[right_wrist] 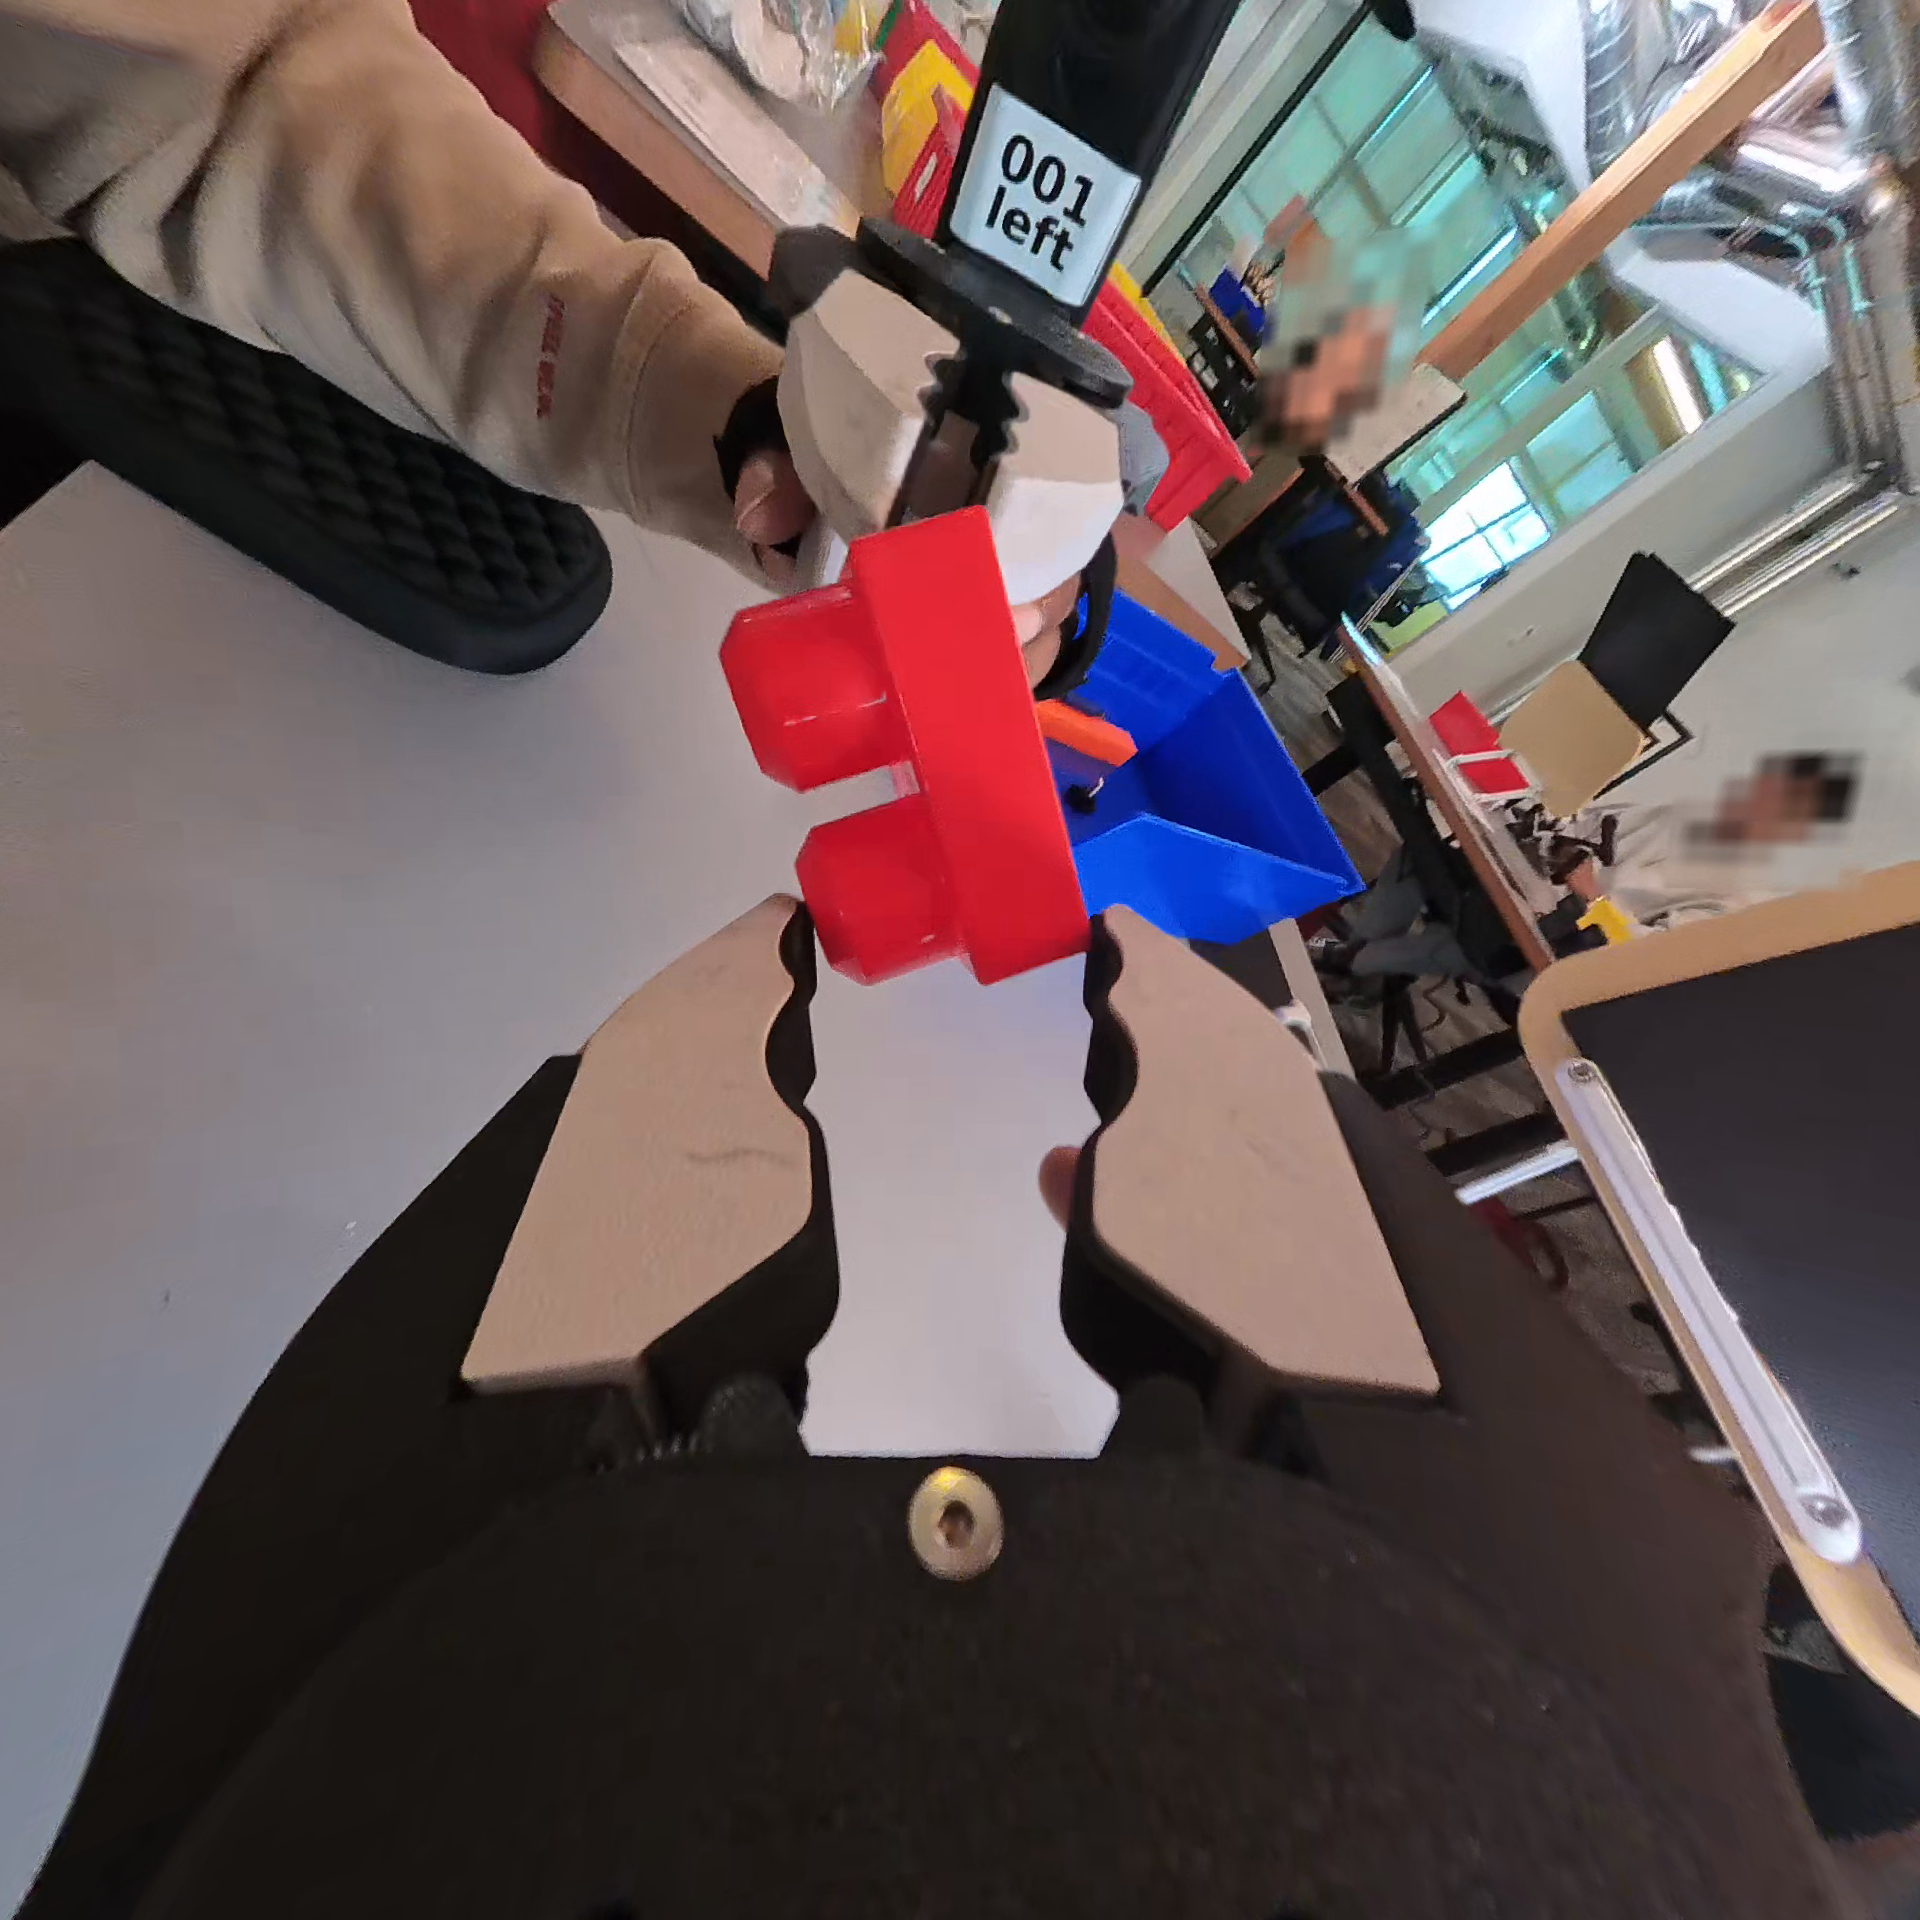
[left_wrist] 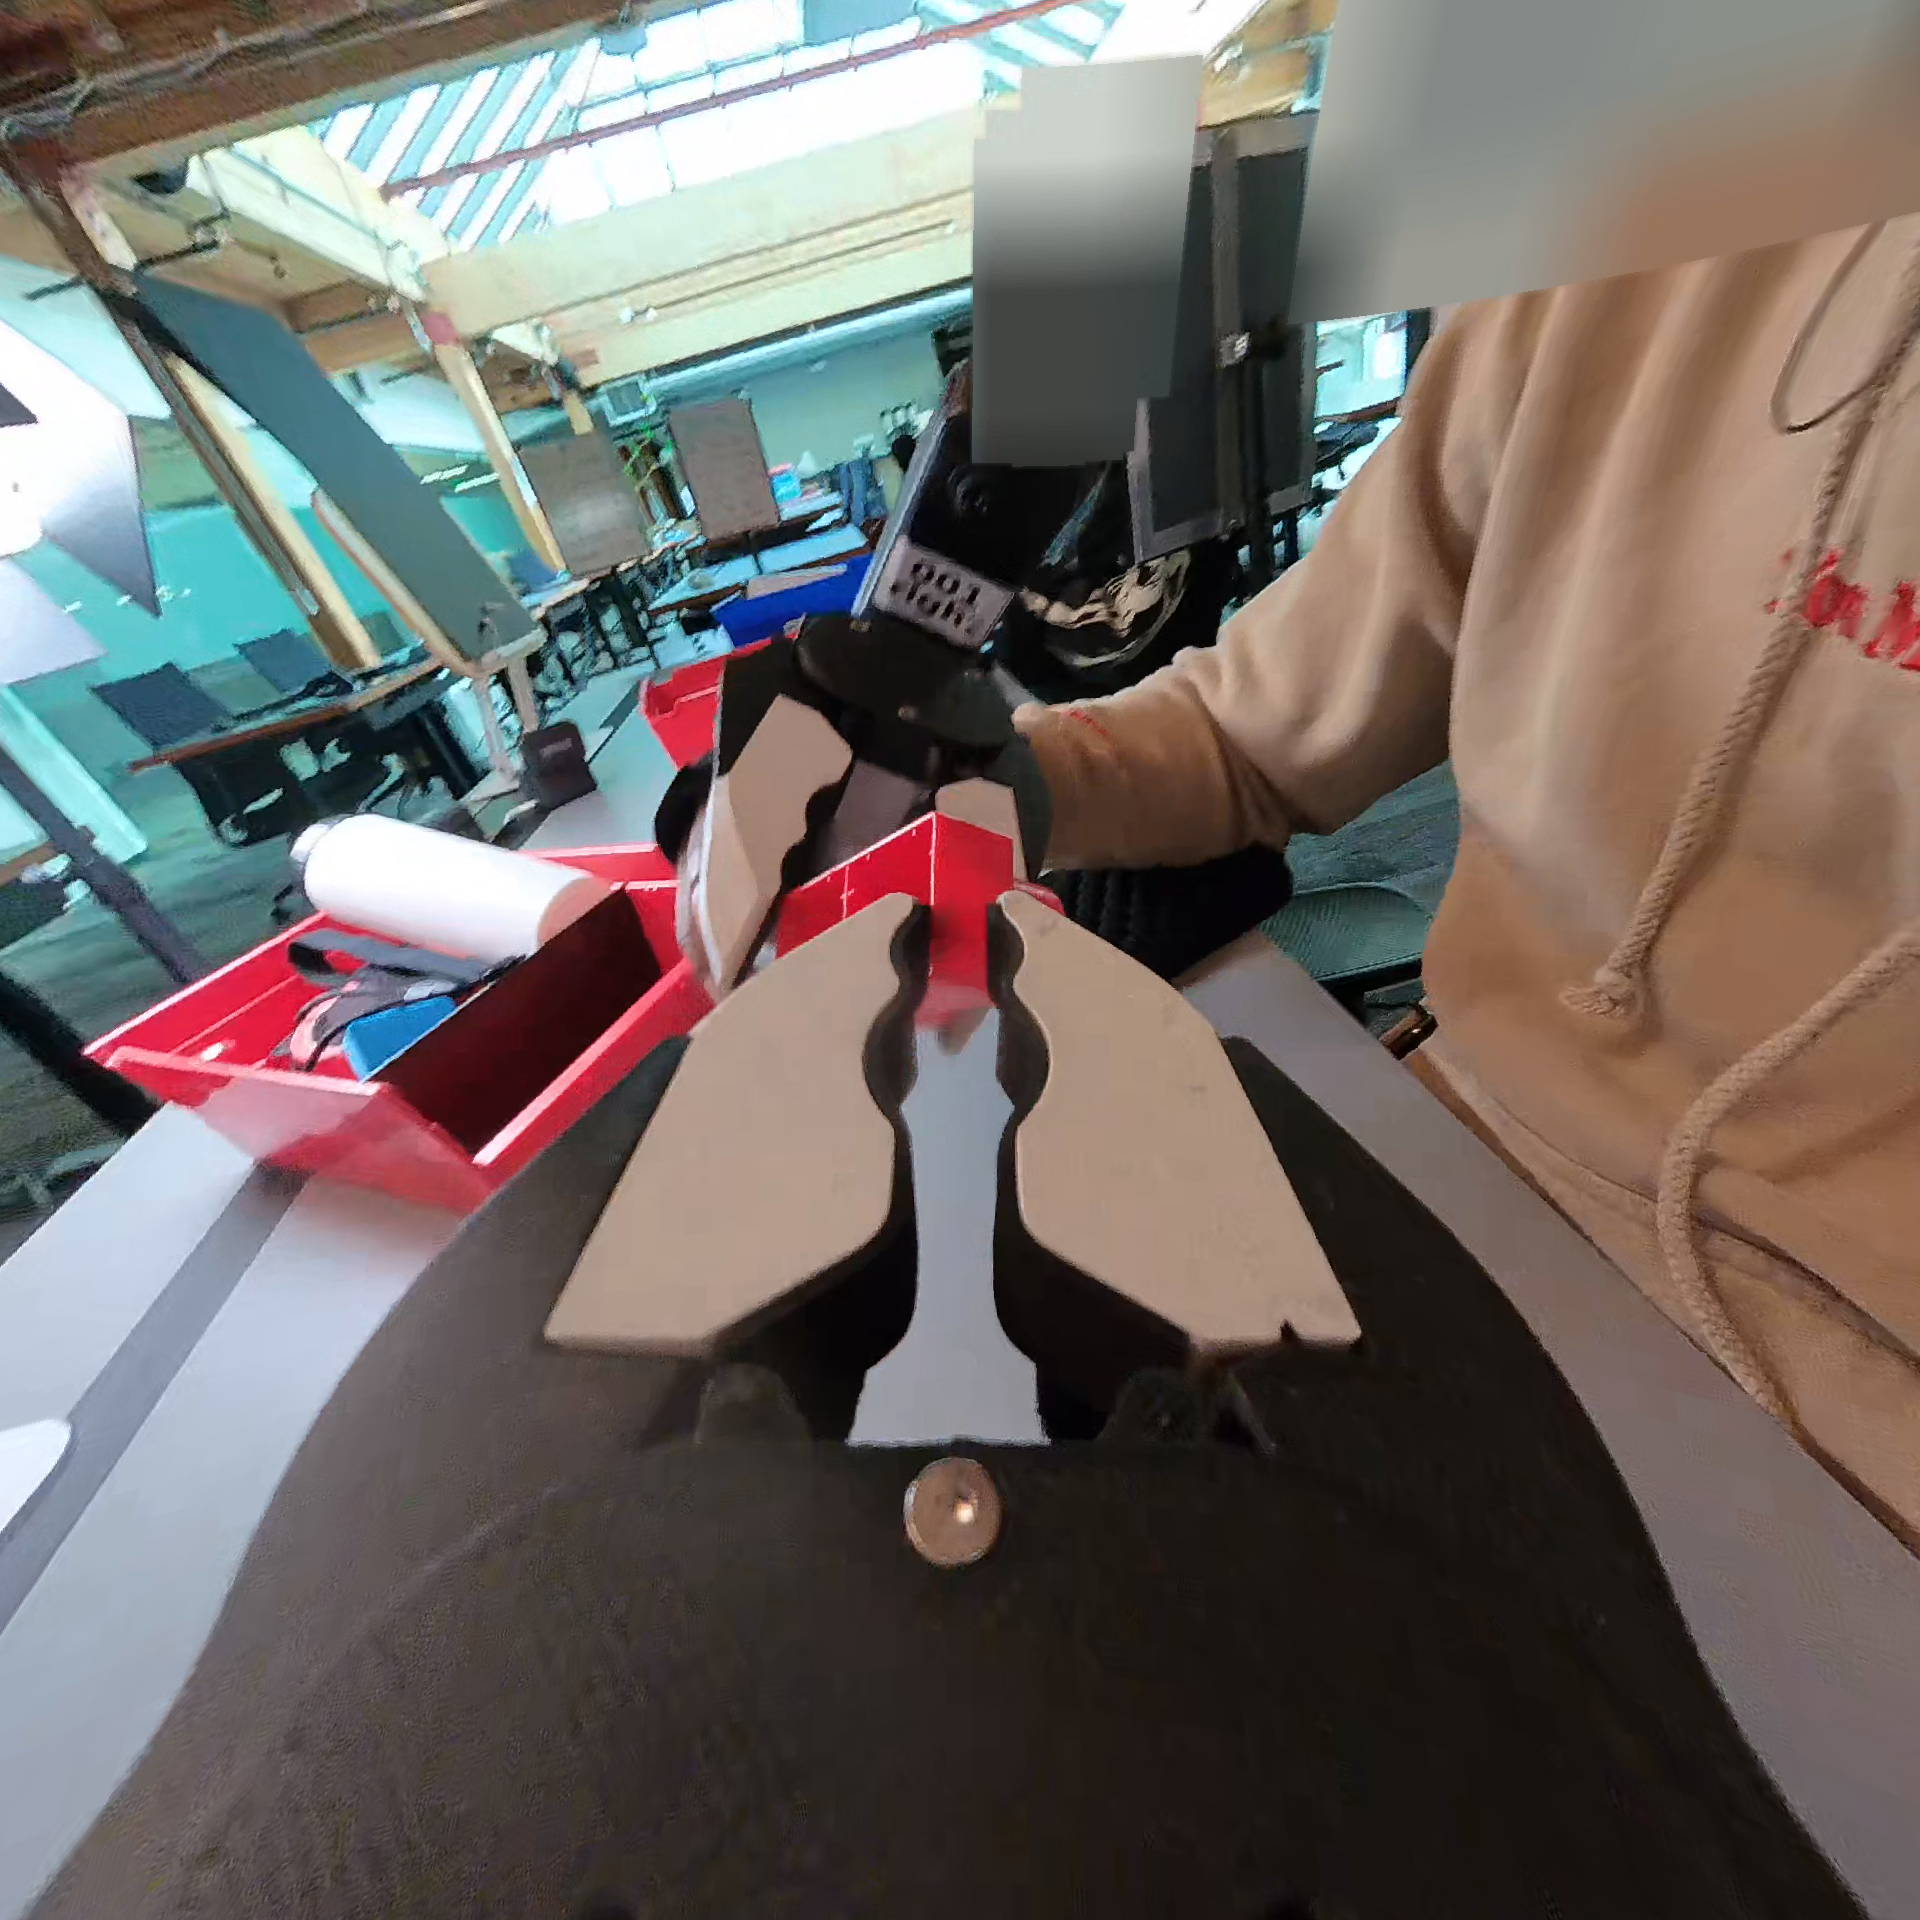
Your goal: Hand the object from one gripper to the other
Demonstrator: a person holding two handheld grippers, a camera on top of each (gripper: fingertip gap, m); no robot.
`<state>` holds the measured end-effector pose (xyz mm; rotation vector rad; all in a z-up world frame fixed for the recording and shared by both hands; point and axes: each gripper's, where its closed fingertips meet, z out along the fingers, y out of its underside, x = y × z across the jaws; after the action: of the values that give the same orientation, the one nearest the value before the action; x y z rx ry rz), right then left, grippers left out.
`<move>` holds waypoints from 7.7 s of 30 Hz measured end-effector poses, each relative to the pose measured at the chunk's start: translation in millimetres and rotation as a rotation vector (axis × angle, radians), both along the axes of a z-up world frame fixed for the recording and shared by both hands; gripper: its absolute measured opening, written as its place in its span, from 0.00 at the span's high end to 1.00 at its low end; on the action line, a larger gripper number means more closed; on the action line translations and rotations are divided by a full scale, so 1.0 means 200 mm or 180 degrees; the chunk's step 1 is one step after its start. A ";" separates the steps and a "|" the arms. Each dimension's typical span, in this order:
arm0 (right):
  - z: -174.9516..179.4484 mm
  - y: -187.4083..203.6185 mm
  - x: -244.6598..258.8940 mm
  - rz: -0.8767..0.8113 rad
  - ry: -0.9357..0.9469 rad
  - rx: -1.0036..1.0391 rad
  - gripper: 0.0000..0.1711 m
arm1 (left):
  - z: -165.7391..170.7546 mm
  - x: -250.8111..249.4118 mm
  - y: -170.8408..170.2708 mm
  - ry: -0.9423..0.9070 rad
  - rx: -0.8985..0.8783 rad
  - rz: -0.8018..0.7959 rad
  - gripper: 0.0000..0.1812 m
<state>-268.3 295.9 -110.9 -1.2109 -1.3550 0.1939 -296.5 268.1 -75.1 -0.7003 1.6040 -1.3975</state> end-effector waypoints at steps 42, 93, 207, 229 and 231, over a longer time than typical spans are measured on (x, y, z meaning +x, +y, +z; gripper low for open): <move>-0.13 0.03 0.06 -0.0646 -0.1142 -0.0137 0.89 | -0.28 0.12 0.16 0.1126 0.1508 0.1253 0.82; -0.01 -0.11 0.00 0.0080 -0.0308 -0.0636 0.78 | -0.20 0.10 0.04 0.0563 0.1436 0.0776 0.90; 0.02 -0.02 0.02 0.0274 0.1139 -0.2331 0.89 | -0.27 0.11 0.10 0.1117 -0.0255 0.0479 0.77; 0.11 0.10 0.20 -0.0025 0.1374 -0.1269 0.80 | -0.38 0.12 0.27 0.1684 -0.1116 0.1008 0.80; -0.04 0.05 0.14 -0.0099 0.0560 -0.0996 0.73 | -0.44 0.14 0.24 0.1892 -0.1265 0.0903 0.80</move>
<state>-240.0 306.4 -118.8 -1.4374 -1.1797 0.4937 -268.9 316.7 -163.4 -1.6346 1.5763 -1.3780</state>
